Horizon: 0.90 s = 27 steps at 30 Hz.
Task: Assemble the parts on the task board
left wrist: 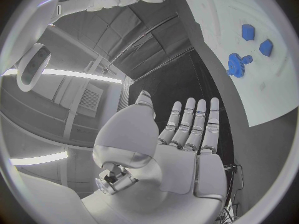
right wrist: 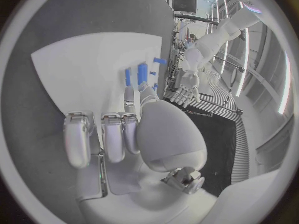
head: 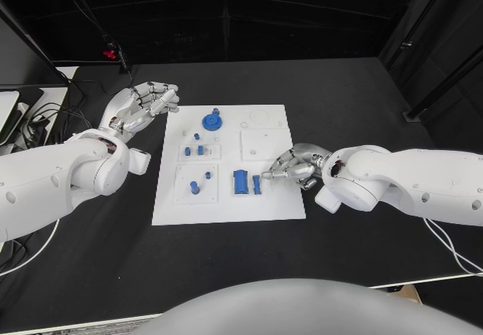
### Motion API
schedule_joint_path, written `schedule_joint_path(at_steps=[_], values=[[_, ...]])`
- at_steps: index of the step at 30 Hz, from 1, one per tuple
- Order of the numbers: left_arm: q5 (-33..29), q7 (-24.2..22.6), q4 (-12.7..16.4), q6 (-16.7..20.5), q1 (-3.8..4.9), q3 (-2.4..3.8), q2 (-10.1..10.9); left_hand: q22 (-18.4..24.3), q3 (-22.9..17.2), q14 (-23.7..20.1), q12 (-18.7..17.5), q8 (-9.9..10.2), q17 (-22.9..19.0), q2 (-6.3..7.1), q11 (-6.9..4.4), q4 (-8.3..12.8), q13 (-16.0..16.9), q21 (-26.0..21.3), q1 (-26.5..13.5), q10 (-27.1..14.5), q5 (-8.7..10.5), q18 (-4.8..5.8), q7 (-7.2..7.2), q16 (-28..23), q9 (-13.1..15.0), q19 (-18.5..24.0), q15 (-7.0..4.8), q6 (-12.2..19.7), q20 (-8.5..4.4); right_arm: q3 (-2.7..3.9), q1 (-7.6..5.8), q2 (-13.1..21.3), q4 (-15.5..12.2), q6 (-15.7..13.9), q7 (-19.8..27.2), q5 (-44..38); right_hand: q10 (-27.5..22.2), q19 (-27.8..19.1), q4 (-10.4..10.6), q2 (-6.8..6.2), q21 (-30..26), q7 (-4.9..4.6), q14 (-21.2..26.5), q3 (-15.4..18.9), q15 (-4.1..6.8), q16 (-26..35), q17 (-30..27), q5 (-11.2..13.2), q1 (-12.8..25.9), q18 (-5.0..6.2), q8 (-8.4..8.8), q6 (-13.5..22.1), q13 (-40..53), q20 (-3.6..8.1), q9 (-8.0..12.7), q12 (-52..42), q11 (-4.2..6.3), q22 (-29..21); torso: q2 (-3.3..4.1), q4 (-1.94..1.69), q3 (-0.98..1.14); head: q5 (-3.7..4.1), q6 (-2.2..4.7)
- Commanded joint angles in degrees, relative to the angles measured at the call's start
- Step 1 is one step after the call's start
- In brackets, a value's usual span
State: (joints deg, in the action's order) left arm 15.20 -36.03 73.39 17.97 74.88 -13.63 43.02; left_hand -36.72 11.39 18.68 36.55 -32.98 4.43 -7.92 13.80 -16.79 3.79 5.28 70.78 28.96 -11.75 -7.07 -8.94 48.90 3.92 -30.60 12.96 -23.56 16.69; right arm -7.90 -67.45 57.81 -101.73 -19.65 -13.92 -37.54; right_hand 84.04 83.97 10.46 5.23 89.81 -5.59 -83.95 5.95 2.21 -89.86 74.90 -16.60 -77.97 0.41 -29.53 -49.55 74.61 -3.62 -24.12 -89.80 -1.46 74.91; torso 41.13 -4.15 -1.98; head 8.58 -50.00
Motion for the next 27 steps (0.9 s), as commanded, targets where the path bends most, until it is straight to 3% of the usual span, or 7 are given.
schedule_joint_path(at_steps=[1,4,8,11,16,22,27], values=[[-0.2,-1.9,0.1,0.5,-0.25,0.06,-0.1,0.1,0.6,0.4,0.2,-0.5,-0.2,-0.48,0.04,0.1,-0.1,0.4,0.0,0.1,-0.14,0.13,-7.35,0.3,0.0,0.2,0.15,0.2,-0.12,0.07,-0.32,-0.1,1.0,-7.4,22.8,8.1,6.0,4.7,1.0,0.03,-1.5,-0.94,-6.0,0.7,-1.60,-0.1,15.1,-1.2,0.7,0.06,1.66,1.6,15.4,-1.69,1.5,-0.2,-1.04,14.4,-0.06,0.00,0.08,-0.27,0.00],[-0.2,-3.6,0.3,1.0,-0.81,0.06,-0.2,0.2,1.3,0.0,0.1,-1.2,-0.5,-0.42,0.03,0.1,-0.2,0.4,-0.6,-0.7,0.15,0.10,-7.23,0.3,0.1,0.2,0.17,-1.1,-0.10,0.06,-0.47,-1.0,3.1,-9.0,35.0,12.8,4.9,-11.3,3.1,0.66,-22.3,-2.23,-5.4,2.5,-2.92,0.4,14.7,-0.9,1.4,5.21,2.76,3.8,14.6,-3.30,3.4,0.9,-2.52,5.4,-0.01,-0.05,0.11,-0.79,0.00],[-0.5,-6.3,0.9,2.4,-1.48,0.06,-0.2,0.4,2.3,-0.8,0.0,-1.5,-0.7,-0.27,-0.25,0.1,-0.1,0.4,-1.5,-1.5,1.05,0.14,-6.43,0.2,0.0,0.4,0.16,-2.6,-0.10,0.03,-0.49,-2.8,5.3,-10.2,44.0,15.2,-27.5,-32.1,5.1,1.30,-51.9,-2.63,24.5,5.2,-3.75,31.4,-6.8,0.3,4.2,9.56,2.75,7.3,-7.9,-4.41,4.7,33.9,-3.17,-8.5,0.01,0.09,0.17,-1.30,0.00],[-2.3,-9.4,1.7,4.1,-2.05,0.06,-0.1,0.6,2.9,-1.7,0.1,-1.4,-0.8,0.13,-0.39,0.1,-0.1,0.4,-1.8,-2.0,1.45,0.17,-5.33,0.1,-0.1,0.6,0.18,-3.8,-0.10,0.02,-0.42,-4.5,6.7,-10.4,48.9,17.6,-40.8,-38.7,5.4,2.28,-61.2,-4.63,38.8,8.4,-7.43,49.1,-20.3,1.8,9.6,8.44,3.35,11.6,-21.6,-6.43,5.8,51.4,-6.11,-14.2,-0.05,0.25,0.31,-1.78,0.00],[-4.4,-13.5,3.1,7.0,-2.80,0.06,0.2,0.9,3.5,-4.2,-0.1,0.2,-0.7,1.07,0.34,0.0,-0.1,0.4,-3.0,-3.7,2.37,0.56,-3.52,-0.2,-0.2,0.9,0.83,-4.6,-0.08,0.00,-0.13,-6.8,8.2,-9.5,52.7,19.7,-54.7,-52.7,6.3,1.63,-73.7,-3.69,55.1,11.5,-13.79,62.8,-30.7,10.6,19.5,5.11,6.94,23.5,-32.9,-9.20,7.8,65.4,-12.46,-21.8,-0.07,0.40,0.19,-2.31,0.00],[-5.1,-16.1,3.9,8.6,-3.68,0.07,0.2,1.3,1.9,-6.0,0.0,1.8,-0.7,3.10,-0.14,0.0,-0.1,0.6,-4.6,-6.3,2.96,0.82,-6.52,0.4,-0.2,1.0,1.02,-0.2,-0.08,0.00,0.27,-8.7,9.2,-9.4,54.4,20.4,-67.1,-65.9,6.1,-6.18,-84.8,-0.79,68.5,1.0,-13.04,67.6,-37.5,13.4,29.3,3.87,4.49,35.5,-39.5,-12.03,7.1,70.6,-11.83,-36.1,-0.03,0.23,0.18,-2.22,0.00],[-5.3,-16.9,4.1,8.9,-4.05,0.07,0.0,1.4,0.8,-6.3,0.4,1.0,-0.7,3.67,0.51,0.0,0.0,0.7,-4.9,-6.9,2.96,0.96,-7.45,0.7,0.0,1.1,1.19,0.4,-0.11,0.00,0.46,-9.1,9.8,-10.1,55.4,20.6,-68.8,-69.7,6.5,-7.01,-87.1,-0.08,69.9,-1.2,-12.32,66.3,-40.0,13.5,30.3,4.44,1.05,38.2,-41.3,-12.32,6.2,69.1,-11.19,-43.7,-0.07,-0.22,0.17,-1.93,0.00]])
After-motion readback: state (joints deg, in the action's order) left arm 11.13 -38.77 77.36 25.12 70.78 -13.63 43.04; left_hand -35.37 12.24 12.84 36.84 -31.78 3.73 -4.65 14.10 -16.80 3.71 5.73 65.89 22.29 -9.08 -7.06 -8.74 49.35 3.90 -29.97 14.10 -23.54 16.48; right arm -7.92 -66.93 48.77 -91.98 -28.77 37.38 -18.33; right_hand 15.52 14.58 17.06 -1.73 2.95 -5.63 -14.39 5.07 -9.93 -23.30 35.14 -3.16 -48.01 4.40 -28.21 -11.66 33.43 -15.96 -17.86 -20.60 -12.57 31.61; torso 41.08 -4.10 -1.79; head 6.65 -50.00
